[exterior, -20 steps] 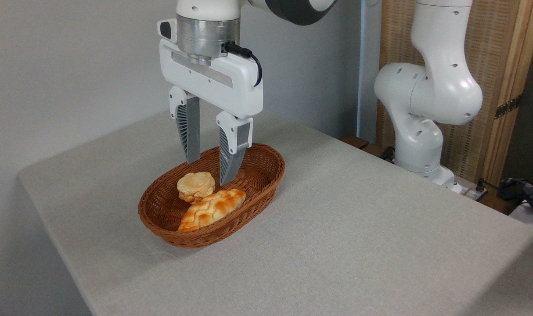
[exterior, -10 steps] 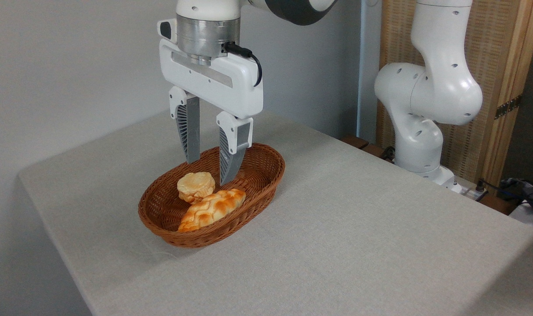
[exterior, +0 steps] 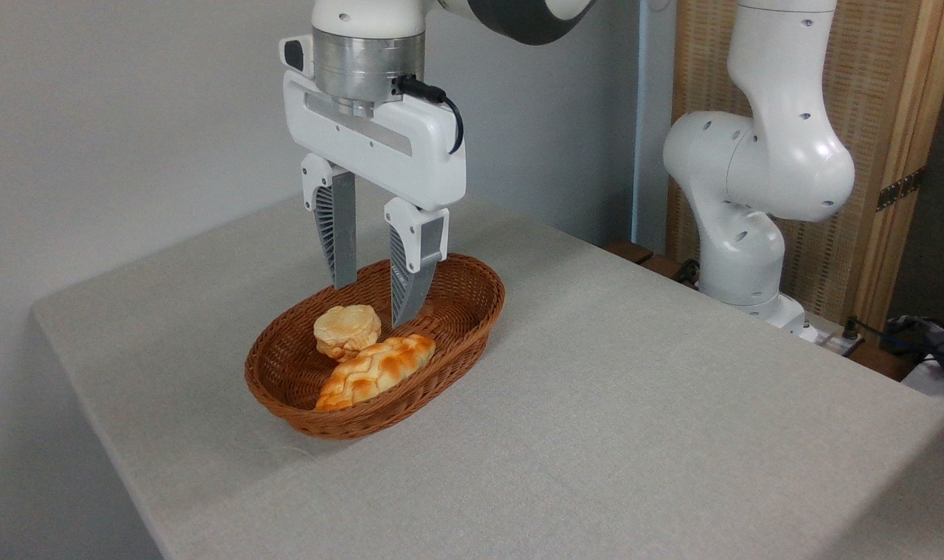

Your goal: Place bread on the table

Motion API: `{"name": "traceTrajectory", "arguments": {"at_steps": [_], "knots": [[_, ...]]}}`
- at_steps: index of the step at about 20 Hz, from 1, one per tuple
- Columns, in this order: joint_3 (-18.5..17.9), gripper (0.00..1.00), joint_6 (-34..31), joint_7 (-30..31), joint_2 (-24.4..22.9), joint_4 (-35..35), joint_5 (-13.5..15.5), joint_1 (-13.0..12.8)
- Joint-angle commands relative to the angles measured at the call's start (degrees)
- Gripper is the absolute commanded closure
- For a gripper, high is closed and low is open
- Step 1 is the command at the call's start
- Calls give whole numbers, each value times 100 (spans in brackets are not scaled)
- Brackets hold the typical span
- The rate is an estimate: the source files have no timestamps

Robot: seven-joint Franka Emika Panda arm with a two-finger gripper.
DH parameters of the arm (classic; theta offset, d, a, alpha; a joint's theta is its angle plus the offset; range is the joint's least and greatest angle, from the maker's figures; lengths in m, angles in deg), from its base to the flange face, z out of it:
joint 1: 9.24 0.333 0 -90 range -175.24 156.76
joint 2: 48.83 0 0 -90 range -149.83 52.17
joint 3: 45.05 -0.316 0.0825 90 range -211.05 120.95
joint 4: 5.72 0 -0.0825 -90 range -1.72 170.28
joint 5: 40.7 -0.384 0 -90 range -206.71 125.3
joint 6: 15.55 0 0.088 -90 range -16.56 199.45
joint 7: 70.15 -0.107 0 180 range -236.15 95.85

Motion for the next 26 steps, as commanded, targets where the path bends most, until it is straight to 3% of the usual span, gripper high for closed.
{"name": "traceTrajectory", "arguments": {"at_steps": [1, 4, 7, 10, 19, 26], "knots": [[69, 0, -191, 31, 26, -57, -13, -133], [70, 0, -148, 22, 158, -4, -4, -554], [79, 0, -112, -118, 237, 39, 4, -775], [78, 0, -33, -591, 386, 145, -4, -1126], [70, 0, 203, -1726, 668, 382, -4, -1575], [79, 0, 661, -1850, 1107, 382, -74, -1760]]}}
